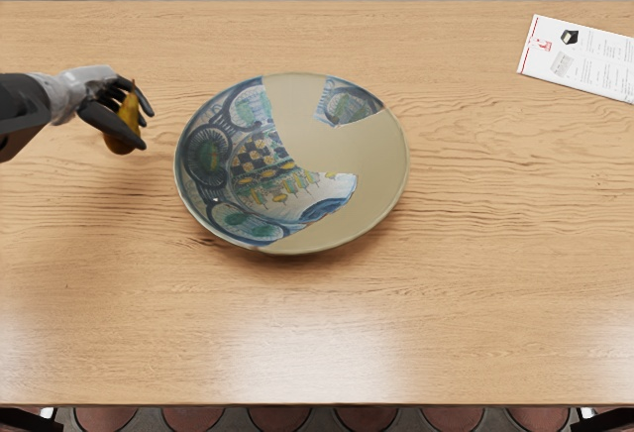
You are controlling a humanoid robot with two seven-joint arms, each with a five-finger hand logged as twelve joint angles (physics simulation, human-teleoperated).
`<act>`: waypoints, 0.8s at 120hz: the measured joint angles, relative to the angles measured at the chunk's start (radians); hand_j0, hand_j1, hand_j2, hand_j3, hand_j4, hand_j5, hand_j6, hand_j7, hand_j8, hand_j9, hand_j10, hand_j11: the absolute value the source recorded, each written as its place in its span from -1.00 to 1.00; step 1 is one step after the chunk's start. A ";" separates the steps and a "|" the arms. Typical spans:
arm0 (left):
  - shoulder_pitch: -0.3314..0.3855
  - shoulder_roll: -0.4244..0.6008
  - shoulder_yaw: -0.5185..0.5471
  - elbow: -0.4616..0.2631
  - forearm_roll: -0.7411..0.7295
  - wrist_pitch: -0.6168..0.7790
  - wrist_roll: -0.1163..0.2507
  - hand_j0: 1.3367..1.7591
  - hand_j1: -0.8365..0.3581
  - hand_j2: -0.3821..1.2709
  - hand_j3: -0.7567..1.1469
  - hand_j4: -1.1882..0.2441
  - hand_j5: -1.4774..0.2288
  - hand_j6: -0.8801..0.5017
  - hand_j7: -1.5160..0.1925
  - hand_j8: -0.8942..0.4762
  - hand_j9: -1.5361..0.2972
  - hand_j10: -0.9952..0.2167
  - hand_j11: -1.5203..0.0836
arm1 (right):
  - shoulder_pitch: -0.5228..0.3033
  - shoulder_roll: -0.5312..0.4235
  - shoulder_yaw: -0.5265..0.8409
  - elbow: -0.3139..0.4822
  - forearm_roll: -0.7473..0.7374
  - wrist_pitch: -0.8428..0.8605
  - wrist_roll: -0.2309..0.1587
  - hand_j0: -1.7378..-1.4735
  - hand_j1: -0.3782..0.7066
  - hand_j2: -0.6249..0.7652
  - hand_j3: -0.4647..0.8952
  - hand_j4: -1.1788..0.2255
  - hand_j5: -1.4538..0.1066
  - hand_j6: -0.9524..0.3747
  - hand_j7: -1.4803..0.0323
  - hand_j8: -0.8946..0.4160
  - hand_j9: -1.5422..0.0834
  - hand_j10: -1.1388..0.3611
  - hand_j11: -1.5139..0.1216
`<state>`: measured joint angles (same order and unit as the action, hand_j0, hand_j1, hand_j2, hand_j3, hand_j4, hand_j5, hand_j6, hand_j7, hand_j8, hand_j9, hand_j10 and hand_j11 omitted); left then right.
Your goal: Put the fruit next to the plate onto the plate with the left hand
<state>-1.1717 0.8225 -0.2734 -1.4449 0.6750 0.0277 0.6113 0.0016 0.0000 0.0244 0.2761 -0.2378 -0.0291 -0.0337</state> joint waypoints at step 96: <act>-0.071 -0.263 -0.013 0.011 -0.088 -0.072 0.000 0.51 0.31 -0.36 -0.20 0.12 0.11 -0.28 0.15 -0.12 0.11 0.22 0.25 | 0.000 0.000 0.000 0.000 0.000 0.000 0.000 -0.40 -0.95 -0.10 -0.32 0.68 0.86 0.44 0.96 0.37 0.90 0.52 0.85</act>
<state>-1.2424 0.5599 -0.2866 -1.4341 0.5866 -0.0446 0.6110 0.0015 0.0000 0.0244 0.2761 -0.2378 -0.0291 -0.0337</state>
